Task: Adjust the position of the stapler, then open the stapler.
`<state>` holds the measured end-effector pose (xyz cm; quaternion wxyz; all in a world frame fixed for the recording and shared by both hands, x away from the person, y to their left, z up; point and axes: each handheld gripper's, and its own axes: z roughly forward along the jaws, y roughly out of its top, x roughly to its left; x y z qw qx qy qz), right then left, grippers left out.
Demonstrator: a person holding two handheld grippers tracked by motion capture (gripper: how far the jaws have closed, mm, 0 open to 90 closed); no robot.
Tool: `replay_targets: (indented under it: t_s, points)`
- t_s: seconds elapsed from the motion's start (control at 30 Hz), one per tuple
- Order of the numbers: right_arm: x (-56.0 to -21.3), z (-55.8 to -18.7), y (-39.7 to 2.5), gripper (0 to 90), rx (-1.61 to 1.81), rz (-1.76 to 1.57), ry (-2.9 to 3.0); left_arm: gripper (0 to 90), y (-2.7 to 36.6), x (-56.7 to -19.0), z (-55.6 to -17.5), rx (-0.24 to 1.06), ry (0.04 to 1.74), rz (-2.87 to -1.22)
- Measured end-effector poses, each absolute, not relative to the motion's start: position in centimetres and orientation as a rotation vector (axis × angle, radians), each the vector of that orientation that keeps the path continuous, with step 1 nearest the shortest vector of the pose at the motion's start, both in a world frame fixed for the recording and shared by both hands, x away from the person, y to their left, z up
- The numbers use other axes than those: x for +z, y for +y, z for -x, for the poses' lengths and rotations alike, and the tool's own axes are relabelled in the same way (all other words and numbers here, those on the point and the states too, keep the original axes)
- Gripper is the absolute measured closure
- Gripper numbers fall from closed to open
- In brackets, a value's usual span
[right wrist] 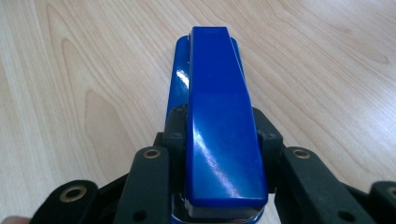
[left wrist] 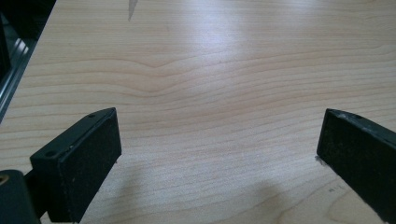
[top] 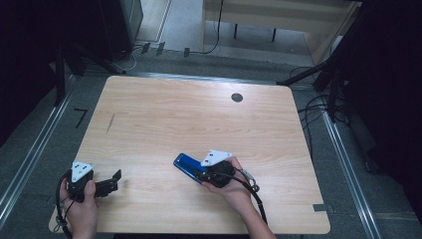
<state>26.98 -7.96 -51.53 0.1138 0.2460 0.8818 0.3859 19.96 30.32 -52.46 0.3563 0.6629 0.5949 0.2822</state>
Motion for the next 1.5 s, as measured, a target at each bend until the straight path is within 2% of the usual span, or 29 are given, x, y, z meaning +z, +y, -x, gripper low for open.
replay_targets:
  t_s: [0.43, 0.47, 0.5, 0.9, 0.97, 1.07, 1.13, 1.17, 1.33, 1.5]
  points:
    - [-52.1, -26.2, -9.2, 65.5, 1.2, -0.755, 2.59, 0.3, 30.4, -52.5, -20.0, 0.723, 1.536, -1.709]
    - [-52.1, -26.1, -9.2, 52.7, 1.197, -0.798, 2.552, 0.3, 30.4, -52.5, -20.0, 0.715, 1.536, -1.709]
    - [-52.0, -26.0, -9.4, 49.6, 1.207, -0.82, 2.539, 0.3, 30.5, -52.5, -20.0, 0.696, 1.531, -1.705]
    - [-50.1, -23.5, -12.8, 43.6, 1.355, -0.878, 2.401, 0.5, 29.2, -52.5, -20.1, 0.707, 1.535, -1.727]
    - [-50.2, -23.0, -13.6, 45.3, 1.382, -0.883, 2.373, 6.1, 28.3, -52.4, -20.1, 0.731, 1.533, -1.73]
    - [-50.4, -22.5, -14.5, 52.6, 1.429, -0.902, 2.353, 15.9, 27.0, -52.3, -19.9, 0.738, 1.487, -1.76]
    - [-50.5, -22.4, -14.7, 53.4, 1.446, -0.905, 2.349, 17.7, 26.5, -52.3, -19.8, 0.735, 1.463, -1.766]
    - [-50.7, -22.3, -15.1, 55.8, 1.457, -0.921, 2.331, 26.2, 25.5, -52.2, -19.6, 0.722, 1.413, -1.776]
    - [-51.1, -22.2, -15.5, 56.1, 1.449, -0.949, 2.319, 40.6, 23.4, -51.7, -19.3, 0.707, 1.339, -1.788]
    - [-51.5, -21.9, -15.4, 57.9, 1.449, -0.974, 2.308, 55.5, 20.2, -51.5, -19.2, 0.639, 1.247, -1.832]
